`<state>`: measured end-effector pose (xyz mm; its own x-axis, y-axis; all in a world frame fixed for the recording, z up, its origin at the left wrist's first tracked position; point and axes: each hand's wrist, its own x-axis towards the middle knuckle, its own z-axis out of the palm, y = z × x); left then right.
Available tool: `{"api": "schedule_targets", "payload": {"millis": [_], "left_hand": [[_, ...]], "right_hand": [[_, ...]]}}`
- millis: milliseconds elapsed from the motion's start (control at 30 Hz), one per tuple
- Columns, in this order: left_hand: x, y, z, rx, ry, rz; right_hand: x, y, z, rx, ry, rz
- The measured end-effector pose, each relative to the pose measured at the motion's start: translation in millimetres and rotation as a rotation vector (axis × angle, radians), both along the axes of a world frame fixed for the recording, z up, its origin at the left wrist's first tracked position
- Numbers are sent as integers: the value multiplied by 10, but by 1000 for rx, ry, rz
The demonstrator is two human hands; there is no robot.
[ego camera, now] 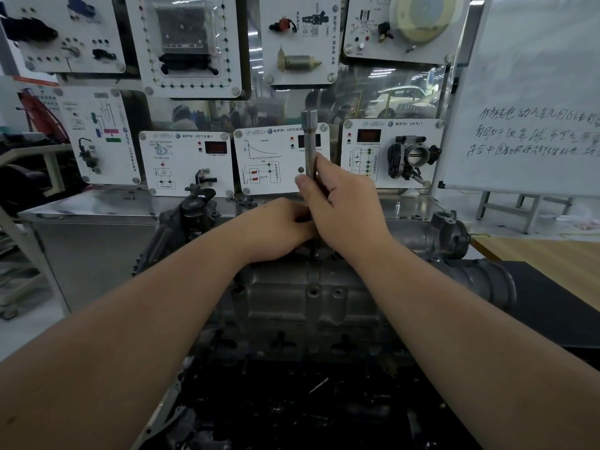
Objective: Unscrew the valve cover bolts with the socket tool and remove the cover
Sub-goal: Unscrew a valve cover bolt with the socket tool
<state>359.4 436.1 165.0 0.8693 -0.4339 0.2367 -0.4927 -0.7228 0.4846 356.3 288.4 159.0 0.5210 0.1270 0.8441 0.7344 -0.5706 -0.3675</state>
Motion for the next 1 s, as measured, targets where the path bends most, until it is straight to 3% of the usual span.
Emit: {"api": "schedule_targets", "payload": {"millis": [167,367,533,800,1000], "left_hand": [[-63,4,23,-18,27,-8],[-47,0,23,24,-36,-9],[-32,-9,12,7,-35,-4],[-83,16,33,11,-30,-14],[-59,-14,30,19,-46,-14]], "right_hand": [[-84,27,31,-34,119,33],[3,-11,-11,30,77,81],[-8,26,6,10,-54,-25],[-28,15,-7,10,51,54],[7,10,-24,63,-28,23]]}}
